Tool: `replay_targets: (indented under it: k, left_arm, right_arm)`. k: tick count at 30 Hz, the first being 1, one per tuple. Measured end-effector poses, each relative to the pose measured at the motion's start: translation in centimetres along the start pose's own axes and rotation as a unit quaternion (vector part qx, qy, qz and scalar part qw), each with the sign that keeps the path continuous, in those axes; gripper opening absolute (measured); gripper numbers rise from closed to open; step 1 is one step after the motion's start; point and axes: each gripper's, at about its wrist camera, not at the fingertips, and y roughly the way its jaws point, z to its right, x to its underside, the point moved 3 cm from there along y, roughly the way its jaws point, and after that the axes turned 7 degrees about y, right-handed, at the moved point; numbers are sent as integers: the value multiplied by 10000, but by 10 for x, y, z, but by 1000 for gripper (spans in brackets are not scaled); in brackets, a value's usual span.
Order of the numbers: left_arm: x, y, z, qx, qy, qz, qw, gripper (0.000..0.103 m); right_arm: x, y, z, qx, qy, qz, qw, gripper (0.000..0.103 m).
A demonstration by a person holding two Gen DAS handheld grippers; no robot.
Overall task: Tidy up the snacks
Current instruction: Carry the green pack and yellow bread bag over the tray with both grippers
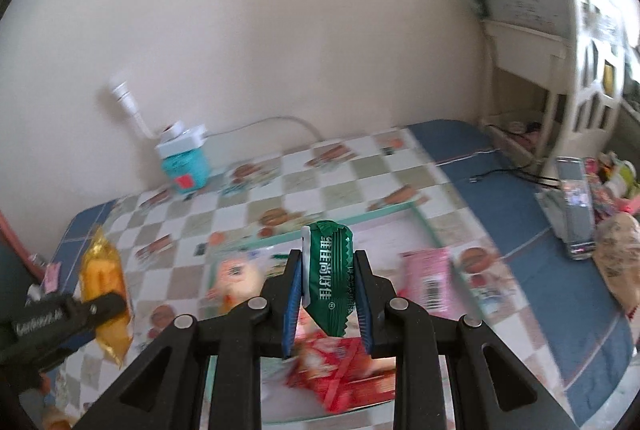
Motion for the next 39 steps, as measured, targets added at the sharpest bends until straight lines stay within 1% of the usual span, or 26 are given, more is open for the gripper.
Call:
replay_targets:
  k: [4,8,10,14,17,21,27,32,34,37,39]
  left_arm:
    - [9,5,17,57,166,-102,9998,45]
    - [17,10,32,110,347,-219,9991,45]
    - [22,14,40,196,395,-310,9985,45]
    - [31,24,56,216,606,-478,9968,45]
    - [38,30,63,319,667,-634,9952,45]
    - [42,35,69,304,755,-699,9942,45]
    - [46,45,68,257,774,-848,9931,45]
    - [48,52,67,245,784,-957,9920,45]
    - [49,54,68,245,800,-980,9917,45]
    - [50,57,68,250,840,-1021,9909,45]
    - [50,59,70,221,900,-1013,9905,45]
  right_arm:
    - [-7,-1,25,110,240,18,9996,26]
    - [-9,0,42,226,354,1,9991,26]
    - [-10,0,49,293,407,5,9987,26]
    - [-8,4,52,352,451,-29,9984,26]
    - [-7,7,52,354,447,-70,9983,26]
    - [-6,13,52,354,415,-116,9984,26]
    - [4,31,49,346,375,-453,9977,26]
    - [10,42,46,305,366,-634,9969,26]
    - [11,44,46,285,397,-647,9967,26]
    - [11,47,44,139,427,-618,9971,26]
    - [11,48,41,135,383,-598,9974,26]
